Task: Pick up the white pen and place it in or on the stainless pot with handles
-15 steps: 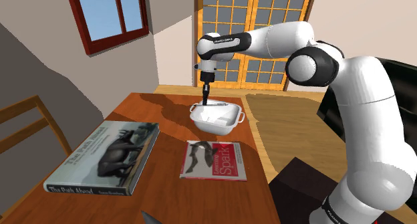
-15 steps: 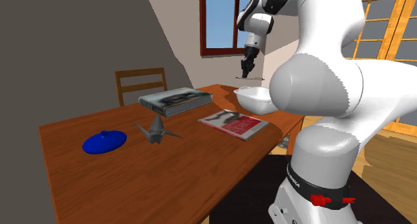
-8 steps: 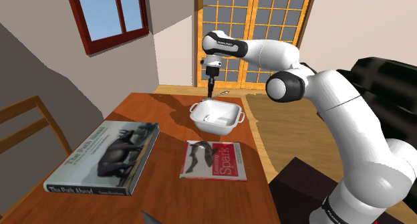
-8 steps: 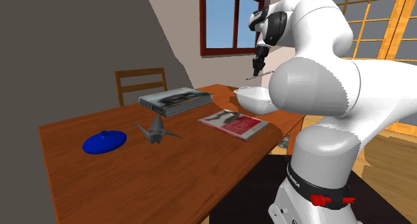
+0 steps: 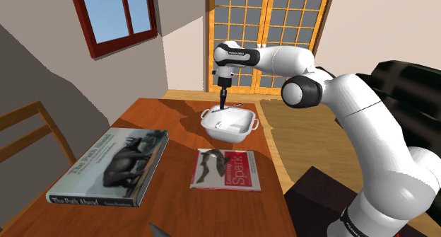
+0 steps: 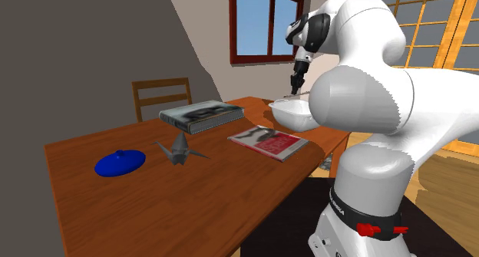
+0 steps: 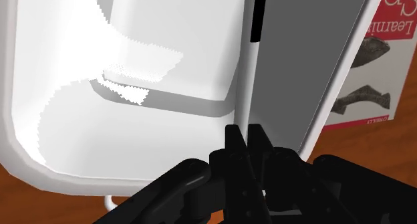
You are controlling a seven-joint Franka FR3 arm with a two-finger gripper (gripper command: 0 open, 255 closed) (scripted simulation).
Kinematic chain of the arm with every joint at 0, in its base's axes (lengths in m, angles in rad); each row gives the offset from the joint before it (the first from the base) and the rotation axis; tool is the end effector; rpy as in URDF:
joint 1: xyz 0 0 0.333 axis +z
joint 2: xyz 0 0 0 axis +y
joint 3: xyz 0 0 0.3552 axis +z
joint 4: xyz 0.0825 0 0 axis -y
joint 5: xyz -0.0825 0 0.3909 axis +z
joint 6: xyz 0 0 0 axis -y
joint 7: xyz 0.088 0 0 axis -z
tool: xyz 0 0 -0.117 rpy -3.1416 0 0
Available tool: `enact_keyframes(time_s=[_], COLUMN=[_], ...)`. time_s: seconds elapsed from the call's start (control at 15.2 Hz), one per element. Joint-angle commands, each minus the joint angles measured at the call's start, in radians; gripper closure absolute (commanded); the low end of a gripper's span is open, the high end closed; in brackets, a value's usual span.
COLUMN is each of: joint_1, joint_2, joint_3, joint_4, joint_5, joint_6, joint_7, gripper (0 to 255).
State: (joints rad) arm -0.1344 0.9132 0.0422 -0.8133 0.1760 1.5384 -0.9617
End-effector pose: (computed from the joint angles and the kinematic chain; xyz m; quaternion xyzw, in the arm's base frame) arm 0.7928 -0.0668 0.3771 -0.9030 -0.4062 0.0272 0.1373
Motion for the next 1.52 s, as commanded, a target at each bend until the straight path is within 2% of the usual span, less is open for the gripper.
enact_keyframes(time_s=[0.0,0.46,0.99,1.06,1.39,1.45], joint_1=[0.000,0.001,0.001,0.001,0.001,-0.002], joint_2=[-0.011,-0.005,-0.005,-0.005,-0.005,0.008], joint_3=[-0.001,-0.002,-0.002,-0.002,-0.002,-0.002], joint_4=[-0.047,-0.125,-0.125,-0.125,-0.125,-0.069], joint_5=[0.001,0.002,0.002,0.002,0.002,0.001], joint_6=[0.035,0.119,0.118,0.118,0.118,0.076], joint_7=[-0.007,-0.022,-0.022,-0.022,-0.022,-0.018], gripper=[255,255,255,0,0,0])
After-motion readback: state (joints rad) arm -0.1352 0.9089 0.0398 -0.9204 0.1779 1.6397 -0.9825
